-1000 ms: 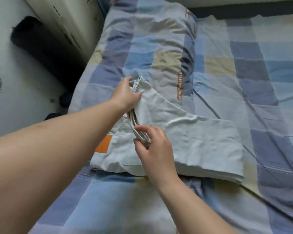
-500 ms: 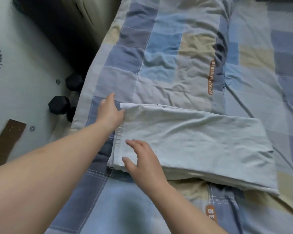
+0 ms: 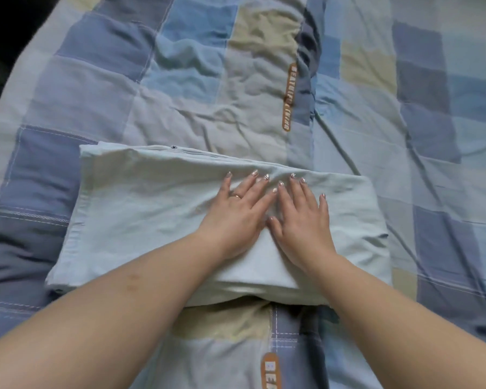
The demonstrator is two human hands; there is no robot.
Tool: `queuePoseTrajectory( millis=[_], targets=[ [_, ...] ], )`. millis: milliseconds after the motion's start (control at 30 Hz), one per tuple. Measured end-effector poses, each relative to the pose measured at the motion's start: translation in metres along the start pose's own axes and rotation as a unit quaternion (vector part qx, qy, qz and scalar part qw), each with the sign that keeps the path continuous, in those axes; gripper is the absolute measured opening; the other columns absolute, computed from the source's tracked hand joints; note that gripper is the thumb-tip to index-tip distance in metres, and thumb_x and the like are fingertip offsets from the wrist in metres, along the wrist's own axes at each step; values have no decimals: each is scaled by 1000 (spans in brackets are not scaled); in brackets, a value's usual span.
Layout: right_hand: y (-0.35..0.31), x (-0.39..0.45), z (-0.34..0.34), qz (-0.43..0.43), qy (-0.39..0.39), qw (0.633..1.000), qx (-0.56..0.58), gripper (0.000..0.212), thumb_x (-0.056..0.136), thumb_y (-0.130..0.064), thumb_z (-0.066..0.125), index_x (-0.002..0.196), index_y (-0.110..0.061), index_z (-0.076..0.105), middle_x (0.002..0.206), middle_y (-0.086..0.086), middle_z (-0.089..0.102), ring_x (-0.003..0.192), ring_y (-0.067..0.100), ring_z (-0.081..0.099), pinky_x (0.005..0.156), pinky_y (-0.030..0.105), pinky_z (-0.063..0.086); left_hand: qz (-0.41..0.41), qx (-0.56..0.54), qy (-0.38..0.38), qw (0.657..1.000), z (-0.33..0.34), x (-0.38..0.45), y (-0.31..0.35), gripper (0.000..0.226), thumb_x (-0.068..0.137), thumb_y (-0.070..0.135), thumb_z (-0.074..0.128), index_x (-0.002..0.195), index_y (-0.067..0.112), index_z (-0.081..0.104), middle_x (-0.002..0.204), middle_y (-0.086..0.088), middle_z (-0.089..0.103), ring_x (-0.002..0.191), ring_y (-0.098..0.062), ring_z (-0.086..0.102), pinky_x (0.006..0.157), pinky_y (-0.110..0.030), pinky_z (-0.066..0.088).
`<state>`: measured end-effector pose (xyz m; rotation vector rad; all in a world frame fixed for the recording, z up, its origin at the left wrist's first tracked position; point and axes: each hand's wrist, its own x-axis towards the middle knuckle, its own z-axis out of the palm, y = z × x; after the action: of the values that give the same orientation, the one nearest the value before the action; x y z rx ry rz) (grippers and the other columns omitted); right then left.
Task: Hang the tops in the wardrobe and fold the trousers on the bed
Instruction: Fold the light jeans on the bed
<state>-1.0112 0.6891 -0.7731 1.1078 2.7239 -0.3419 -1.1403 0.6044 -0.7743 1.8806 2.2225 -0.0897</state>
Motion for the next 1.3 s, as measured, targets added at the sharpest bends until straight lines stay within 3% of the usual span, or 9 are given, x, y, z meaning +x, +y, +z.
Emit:
queuePoseTrajectory(
  millis=[167,433,633,800,867,1000,1067,1167,1300],
  targets=[
    [46,23,30,-28,16,999,-33,74,87,-67,18,151,-30,8,160,0,-2,147,16,-5,114,47,-8,-63,53,0,997,19,33,-38,99,69,85,9,152,31,2,161,-5,-4,148,-22,-8,116,-47,-12],
    [96,0,26,43,-46,998,-29,78,87,-66,12,151,-24,3,159,6,-12,146,20,-14,113,51,-14,-144,53,-1,988,7,22,-34,90,82,74,12,153,19,5,161,-10,-4,148,-23,-8,115,-49,-10],
    [72,-51,44,-52,-7,998,38,66,87,-58,29,137,-21,49,148,13,40,136,29,38,107,59,23,-75,-37,-47,995,21,-10,62,85,82,67,11,150,19,27,160,-8,11,148,-24,3,116,-49,-4],
    [153,-68,62,-9,-64,998,15,75,89,-66,25,151,-28,8,160,5,-4,147,21,-4,115,41,-9,-87,-15,-89,992,29,-34,49,97,76,77,-15,151,25,21,159,-4,3,146,-20,-6,118,-46,-8],
    [176,-82,64,14,-52,997,61,76,90,-61,35,152,-24,10,160,5,-4,147,20,-1,116,40,-3,-90,-28,-93,991,25,-37,49,95,79,77,-8,150,23,26,159,-5,8,146,-20,-2,118,-49,-5],
    [191,-106,53,249,52,873,416,49,86,-30,65,130,-13,51,117,5,60,103,16,58,96,26,44,-74,-96,-17,993,9,2,70,71,86,59,34,138,12,48,152,-12,34,145,-27,22,115,-57,10],
    [186,-112,53,305,-37,804,509,14,88,-31,63,98,-21,64,86,-2,68,75,12,61,81,31,51,-79,-161,2,984,-1,53,90,53,91,45,51,134,13,52,146,-8,45,142,-24,30,115,-53,16],
    [180,-125,63,301,-131,778,536,29,89,-40,60,80,-13,61,62,-4,55,61,15,52,70,38,50,-81,-194,17,978,-8,131,131,43,95,35,52,135,20,51,141,-1,51,135,-19,39,114,-49,20],
    [171,-127,61,256,-146,798,526,28,87,-45,61,88,-17,63,73,-7,65,71,13,59,71,30,48,-171,-164,-2,971,-4,180,165,34,97,41,44,124,26,58,130,-1,59,127,-24,48,112,-51,16]
  ],
)
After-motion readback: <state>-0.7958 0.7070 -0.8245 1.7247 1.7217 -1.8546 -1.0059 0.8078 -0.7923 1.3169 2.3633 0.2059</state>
